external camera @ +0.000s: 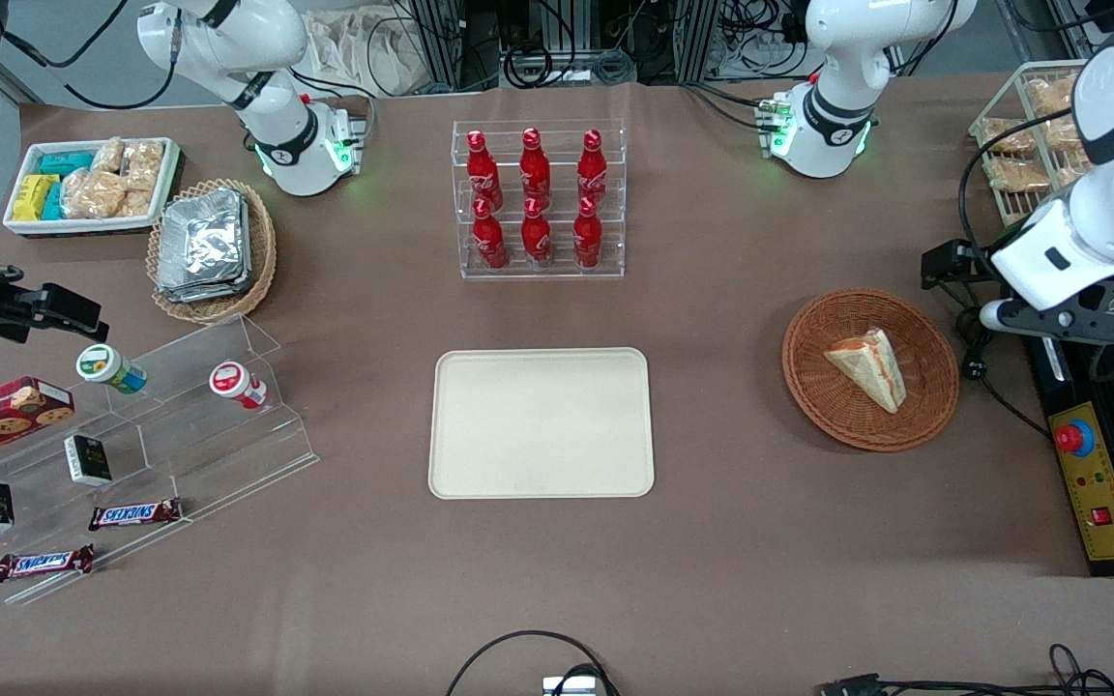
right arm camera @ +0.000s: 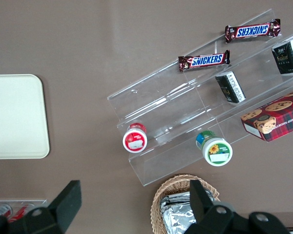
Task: Place sandwich from basket to tray
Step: 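Move the left gripper down over the wrapped sandwich in the wicker basket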
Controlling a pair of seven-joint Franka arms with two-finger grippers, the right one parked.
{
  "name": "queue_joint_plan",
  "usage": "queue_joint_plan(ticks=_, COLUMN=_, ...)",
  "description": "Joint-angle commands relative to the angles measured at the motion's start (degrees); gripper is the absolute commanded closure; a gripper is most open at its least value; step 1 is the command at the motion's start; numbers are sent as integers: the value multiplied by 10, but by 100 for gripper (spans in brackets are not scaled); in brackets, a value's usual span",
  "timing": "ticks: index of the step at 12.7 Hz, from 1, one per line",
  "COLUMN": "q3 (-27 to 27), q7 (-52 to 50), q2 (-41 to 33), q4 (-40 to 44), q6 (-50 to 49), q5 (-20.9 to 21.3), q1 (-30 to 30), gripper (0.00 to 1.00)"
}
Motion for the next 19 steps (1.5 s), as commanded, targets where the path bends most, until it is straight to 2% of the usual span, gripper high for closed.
queue_joint_plan(ticks=1, q3=4, q7=-72, q2=9, q4=-24, q6=30, q5=13, q1=6, gripper=0)
queue_joint_plan(ticks=4, q3=18, q7=-206, q2=-16, q4=-166, q6=195, q5=4, q1=31, gripper=0)
queue_joint_plan(ticks=6, q3=18, q7=-260, q2=-16, q4=-244, q6=311, q5=3, q1=33, gripper=0)
queue_joint_plan(ticks=8, q3=14, q7=-416, q2=15, q4=-272, q6=388, q5=7, q1=22, gripper=0)
queue_joint_plan(ticks=11, q3=14, q7=-501, q2=43, q4=-285, q6=425, q5=7, q1=-4, gripper=0)
queue_joint_plan(ticks=19, q3=18, q7=-508, q2=65, q4=-371, q6=524, q5=9, q1=-7, gripper=0)
